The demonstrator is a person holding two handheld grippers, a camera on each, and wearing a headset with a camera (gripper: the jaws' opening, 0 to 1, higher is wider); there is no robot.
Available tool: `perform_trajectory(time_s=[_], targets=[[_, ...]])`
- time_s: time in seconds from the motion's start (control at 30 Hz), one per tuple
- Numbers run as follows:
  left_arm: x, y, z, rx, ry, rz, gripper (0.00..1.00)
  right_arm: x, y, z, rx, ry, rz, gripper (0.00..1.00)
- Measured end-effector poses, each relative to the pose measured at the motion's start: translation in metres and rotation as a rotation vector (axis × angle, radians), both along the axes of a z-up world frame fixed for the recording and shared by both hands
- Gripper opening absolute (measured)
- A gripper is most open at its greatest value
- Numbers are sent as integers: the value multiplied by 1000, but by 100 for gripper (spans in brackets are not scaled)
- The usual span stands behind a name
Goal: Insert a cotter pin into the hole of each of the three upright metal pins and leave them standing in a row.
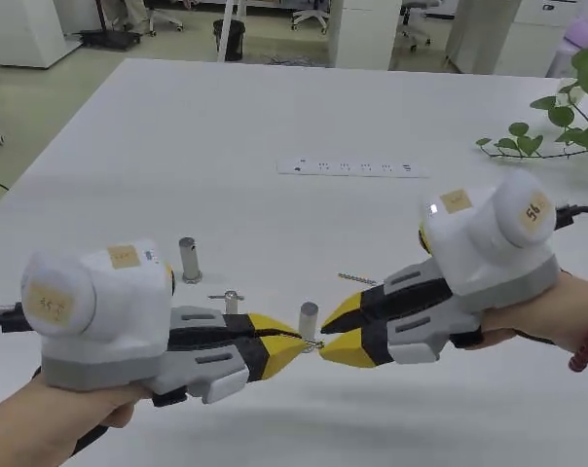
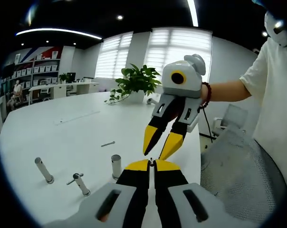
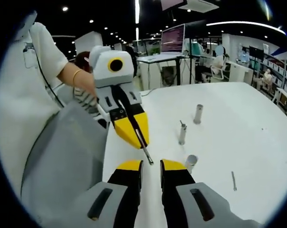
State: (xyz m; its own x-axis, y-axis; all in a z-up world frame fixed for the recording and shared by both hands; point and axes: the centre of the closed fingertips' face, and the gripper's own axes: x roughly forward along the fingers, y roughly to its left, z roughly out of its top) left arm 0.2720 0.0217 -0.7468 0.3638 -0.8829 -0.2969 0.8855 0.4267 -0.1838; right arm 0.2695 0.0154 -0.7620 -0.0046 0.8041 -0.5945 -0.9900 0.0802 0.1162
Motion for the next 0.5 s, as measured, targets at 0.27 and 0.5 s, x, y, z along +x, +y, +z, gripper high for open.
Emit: perform_trajectory(time_s=[0.27,0.5], targets=[[-12,-7,0,14,-22,-65,0,-13,-1,-5,-3,33,67,15],[-20,-10,-2,25,-36,-112,0,-19,-1,-7,1,43,107,14]])
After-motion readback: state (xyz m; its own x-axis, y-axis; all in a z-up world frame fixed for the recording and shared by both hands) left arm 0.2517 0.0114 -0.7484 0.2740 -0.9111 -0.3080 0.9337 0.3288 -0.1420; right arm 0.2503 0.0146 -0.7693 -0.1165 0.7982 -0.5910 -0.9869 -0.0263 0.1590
